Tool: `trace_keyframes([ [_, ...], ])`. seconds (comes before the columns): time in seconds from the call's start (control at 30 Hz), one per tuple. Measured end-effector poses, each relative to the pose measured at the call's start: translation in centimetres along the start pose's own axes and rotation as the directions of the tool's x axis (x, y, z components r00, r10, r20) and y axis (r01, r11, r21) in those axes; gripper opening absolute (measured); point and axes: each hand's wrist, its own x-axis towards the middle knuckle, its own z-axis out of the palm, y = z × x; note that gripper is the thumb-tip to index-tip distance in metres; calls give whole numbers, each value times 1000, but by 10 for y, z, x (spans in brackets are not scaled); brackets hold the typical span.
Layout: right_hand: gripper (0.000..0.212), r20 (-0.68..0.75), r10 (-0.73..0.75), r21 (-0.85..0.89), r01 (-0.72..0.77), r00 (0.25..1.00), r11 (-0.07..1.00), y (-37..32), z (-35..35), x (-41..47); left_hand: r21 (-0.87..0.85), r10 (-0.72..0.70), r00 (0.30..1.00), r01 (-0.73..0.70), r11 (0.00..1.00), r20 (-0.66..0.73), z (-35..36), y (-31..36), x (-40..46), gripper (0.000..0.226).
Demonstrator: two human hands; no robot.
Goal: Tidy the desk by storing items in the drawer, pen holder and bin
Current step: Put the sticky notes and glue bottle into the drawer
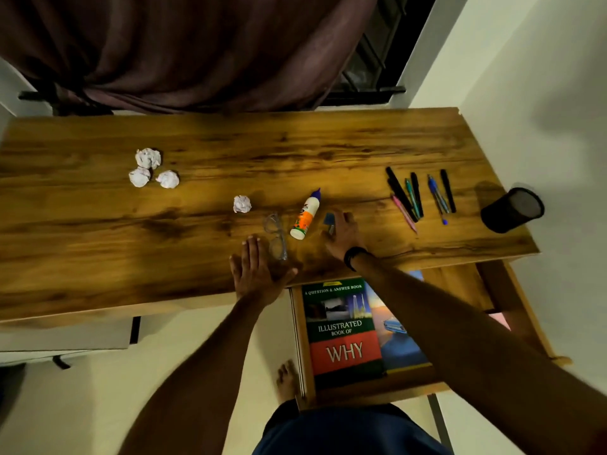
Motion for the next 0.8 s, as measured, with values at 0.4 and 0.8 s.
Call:
trace_keyframes([
  [0.4, 38, 30, -46, -154, 50, 998, 987, 13, 2, 15, 35, 23, 999, -24, 999, 31, 3, -4, 4, 126],
  [0.8, 45, 35, -88, -303, 94, 996, 948, 45, -18, -17, -257, -45, 930, -54, 965, -366, 25, 62, -76, 54],
])
